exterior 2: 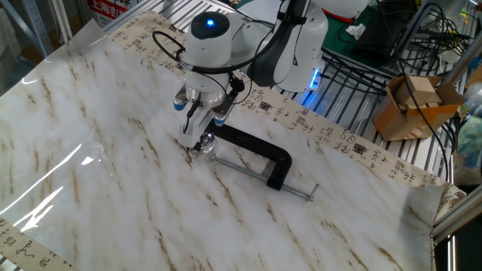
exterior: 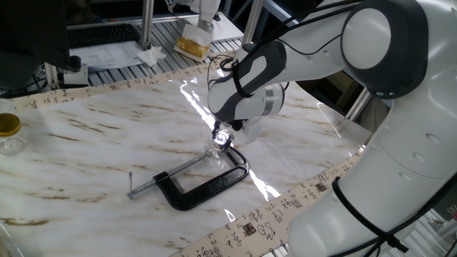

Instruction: Unscrew the lid from the jar

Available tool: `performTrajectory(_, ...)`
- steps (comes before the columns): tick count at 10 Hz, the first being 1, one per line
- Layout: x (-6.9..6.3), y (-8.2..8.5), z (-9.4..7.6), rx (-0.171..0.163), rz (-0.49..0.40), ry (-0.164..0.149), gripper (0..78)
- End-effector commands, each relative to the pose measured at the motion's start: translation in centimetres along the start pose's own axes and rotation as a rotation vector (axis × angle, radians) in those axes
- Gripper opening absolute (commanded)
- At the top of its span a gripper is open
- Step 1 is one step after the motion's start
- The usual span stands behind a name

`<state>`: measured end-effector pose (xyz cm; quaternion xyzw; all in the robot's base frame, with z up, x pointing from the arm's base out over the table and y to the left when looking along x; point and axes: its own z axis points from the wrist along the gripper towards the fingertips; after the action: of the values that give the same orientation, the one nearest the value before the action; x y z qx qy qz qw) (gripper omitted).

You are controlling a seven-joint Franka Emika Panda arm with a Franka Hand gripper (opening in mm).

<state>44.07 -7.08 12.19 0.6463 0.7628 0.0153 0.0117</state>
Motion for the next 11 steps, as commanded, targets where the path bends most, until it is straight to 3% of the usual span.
performTrajectory(1,-0.05,0.04,-0.08,-0.001,-0.001,-0.001,1.1)
performTrajectory(4,-0.09,0.03,-0.06,0.008,-0.136,-0.030,1.1)
performTrajectory(11,-0.08,0.04,-0.05,0.007,-0.312,-0.034,1.1)
